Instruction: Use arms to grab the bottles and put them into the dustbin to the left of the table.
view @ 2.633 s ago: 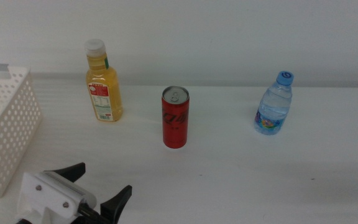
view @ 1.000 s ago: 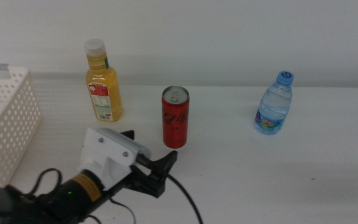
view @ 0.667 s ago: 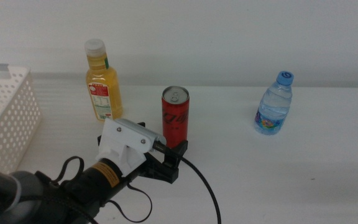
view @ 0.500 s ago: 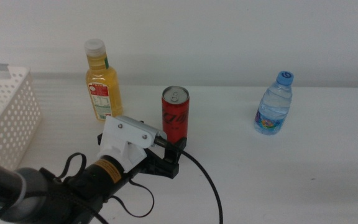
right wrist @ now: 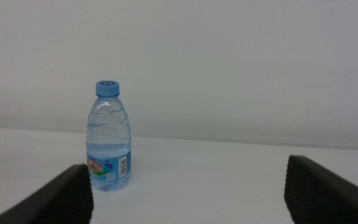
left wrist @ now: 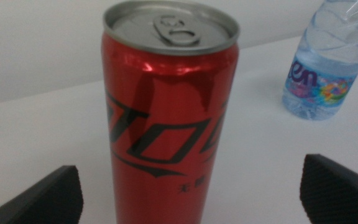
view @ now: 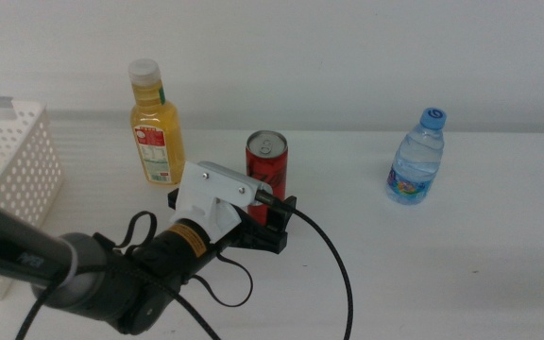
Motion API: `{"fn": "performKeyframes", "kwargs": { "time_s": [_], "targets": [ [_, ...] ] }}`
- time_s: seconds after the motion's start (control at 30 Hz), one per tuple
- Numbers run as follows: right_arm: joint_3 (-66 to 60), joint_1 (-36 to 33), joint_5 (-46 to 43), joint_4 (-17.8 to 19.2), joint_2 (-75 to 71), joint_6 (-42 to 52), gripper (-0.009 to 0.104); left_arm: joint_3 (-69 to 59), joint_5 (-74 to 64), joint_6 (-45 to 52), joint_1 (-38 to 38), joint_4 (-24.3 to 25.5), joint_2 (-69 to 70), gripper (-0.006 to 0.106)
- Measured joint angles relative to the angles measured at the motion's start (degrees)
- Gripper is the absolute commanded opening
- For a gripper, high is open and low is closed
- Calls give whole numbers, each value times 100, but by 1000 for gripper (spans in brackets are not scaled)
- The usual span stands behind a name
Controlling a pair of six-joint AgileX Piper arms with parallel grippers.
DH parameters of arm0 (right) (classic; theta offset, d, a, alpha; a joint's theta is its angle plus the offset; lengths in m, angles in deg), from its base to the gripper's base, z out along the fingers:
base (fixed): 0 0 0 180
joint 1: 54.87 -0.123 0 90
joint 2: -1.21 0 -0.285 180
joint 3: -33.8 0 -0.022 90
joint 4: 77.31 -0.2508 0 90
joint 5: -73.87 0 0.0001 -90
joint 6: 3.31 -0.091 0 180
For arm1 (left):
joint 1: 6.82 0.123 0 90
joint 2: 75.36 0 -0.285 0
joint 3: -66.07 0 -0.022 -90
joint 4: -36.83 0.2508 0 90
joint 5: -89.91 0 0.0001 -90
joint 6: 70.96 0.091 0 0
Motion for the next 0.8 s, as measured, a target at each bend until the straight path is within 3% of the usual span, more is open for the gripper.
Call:
{"fn": "performKeyframes", "kwargs": {
  "time_s": [0.8],
  "targets": [
    [0, 0, 0, 0, 0, 0, 82, 852, -8, -167, 0, 107, -841, 94]
  ]
}}
